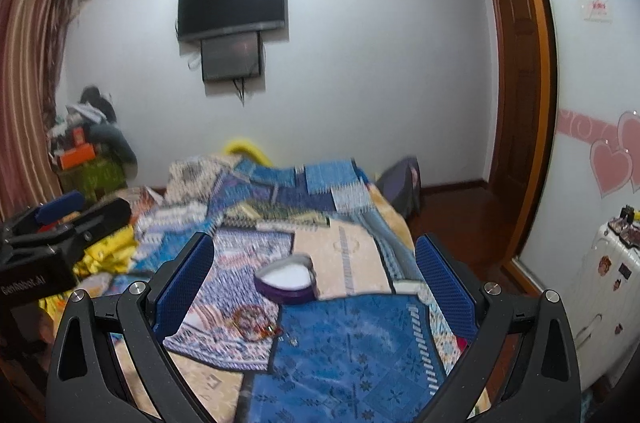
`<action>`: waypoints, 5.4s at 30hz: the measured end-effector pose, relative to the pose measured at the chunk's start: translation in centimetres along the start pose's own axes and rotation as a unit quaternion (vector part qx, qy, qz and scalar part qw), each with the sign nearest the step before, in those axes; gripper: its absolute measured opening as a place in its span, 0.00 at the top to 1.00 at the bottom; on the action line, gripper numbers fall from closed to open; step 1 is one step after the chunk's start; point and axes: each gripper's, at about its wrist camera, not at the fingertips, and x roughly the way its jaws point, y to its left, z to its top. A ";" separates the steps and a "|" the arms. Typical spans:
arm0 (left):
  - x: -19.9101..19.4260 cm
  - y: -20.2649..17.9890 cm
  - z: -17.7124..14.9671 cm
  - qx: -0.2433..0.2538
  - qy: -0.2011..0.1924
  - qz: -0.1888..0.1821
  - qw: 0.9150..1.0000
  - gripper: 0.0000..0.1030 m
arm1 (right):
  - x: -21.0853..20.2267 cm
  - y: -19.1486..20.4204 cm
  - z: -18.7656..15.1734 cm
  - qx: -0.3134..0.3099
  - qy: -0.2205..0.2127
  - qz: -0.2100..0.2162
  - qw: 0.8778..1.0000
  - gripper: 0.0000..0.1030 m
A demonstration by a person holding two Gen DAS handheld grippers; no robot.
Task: Organize jewelry
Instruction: 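Move both tools down toward the jewelry pile beside the purple tin, then grasp a silver earring with the right tool while the left tool grasps a small gold ring, then lower the earring into the tin and open the right tool while the left drops its ring in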
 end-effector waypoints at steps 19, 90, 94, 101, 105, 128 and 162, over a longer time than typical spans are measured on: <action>11.0 2.4 -6.9 0.003 0.189 0.018 0.982 0.21 | 8.5 -2.8 -6.5 0.013 0.169 0.001 0.985 0.03; 14.5 1.7 -5.6 0.030 0.230 -0.076 0.970 0.94 | 11.9 -0.8 -4.0 -0.021 0.171 0.096 0.980 0.91; 14.4 1.2 -4.7 0.037 0.217 -0.079 0.972 0.94 | 12.0 -0.8 -2.9 -0.022 0.155 0.095 0.983 0.91; 15.6 0.8 -3.3 0.037 0.206 -0.081 0.974 0.94 | 12.9 -0.8 -1.7 -0.026 0.137 0.097 0.985 0.91; 16.5 0.4 -2.8 0.038 0.204 -0.081 0.975 0.94 | 13.9 -0.6 -1.4 -0.028 0.135 0.099 0.985 0.91; 23.5 -0.5 -3.5 0.041 0.249 -0.109 0.961 0.94 | 19.8 -1.1 -4.0 -0.021 0.203 0.133 0.970 0.91; 19.0 0.9 -2.5 0.059 0.223 -0.081 0.970 0.73 | 18.5 -0.1 -3.1 -0.053 0.222 0.121 0.966 0.69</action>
